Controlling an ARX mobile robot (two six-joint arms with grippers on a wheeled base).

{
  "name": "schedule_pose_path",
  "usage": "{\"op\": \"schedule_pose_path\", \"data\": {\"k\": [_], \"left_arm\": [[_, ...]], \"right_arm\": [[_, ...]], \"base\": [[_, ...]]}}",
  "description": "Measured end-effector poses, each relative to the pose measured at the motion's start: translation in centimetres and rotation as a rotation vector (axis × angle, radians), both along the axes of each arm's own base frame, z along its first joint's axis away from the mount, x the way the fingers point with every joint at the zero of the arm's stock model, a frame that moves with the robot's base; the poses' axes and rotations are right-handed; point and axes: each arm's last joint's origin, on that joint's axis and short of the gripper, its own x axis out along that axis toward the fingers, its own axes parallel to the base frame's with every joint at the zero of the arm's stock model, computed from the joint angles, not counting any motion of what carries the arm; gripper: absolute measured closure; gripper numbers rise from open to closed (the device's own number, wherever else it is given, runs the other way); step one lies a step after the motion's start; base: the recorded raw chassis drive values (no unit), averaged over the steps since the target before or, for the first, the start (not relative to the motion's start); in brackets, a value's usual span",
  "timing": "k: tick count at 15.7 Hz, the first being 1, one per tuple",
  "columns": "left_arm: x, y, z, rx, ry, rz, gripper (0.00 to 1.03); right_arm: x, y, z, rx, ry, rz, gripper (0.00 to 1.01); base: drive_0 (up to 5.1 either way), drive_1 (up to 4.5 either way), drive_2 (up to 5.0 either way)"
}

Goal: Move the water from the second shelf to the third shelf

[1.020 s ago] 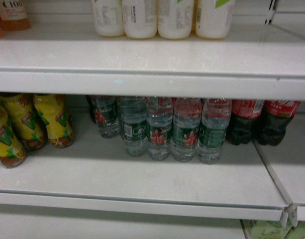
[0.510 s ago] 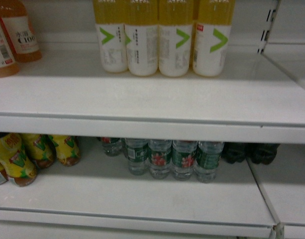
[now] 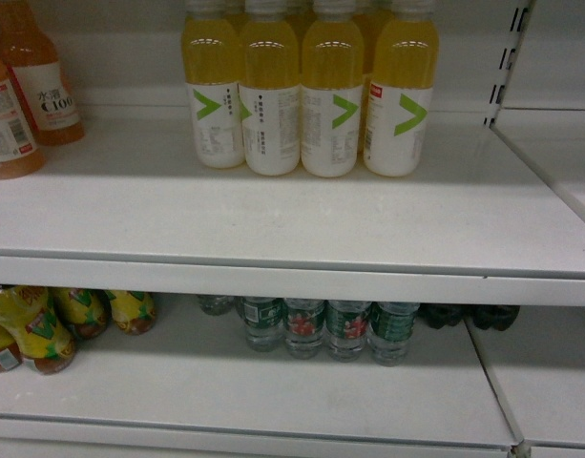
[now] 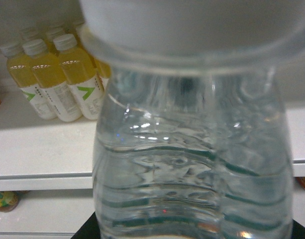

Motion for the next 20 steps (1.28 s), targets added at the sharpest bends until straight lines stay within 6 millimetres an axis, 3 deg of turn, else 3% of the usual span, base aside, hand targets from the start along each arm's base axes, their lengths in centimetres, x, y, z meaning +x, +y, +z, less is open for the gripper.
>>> {"op": "schedule_pose_path", "data": {"k": [20], "left_arm": [[0.0,0.0,0.01,0.0,-0.002,0.0,0.05]], "right_arm": [[0.0,-0.01,-0.01,-0.001,0.0,-0.002,0.58]], "base": [[-4.7,2.39,2.4]]}}
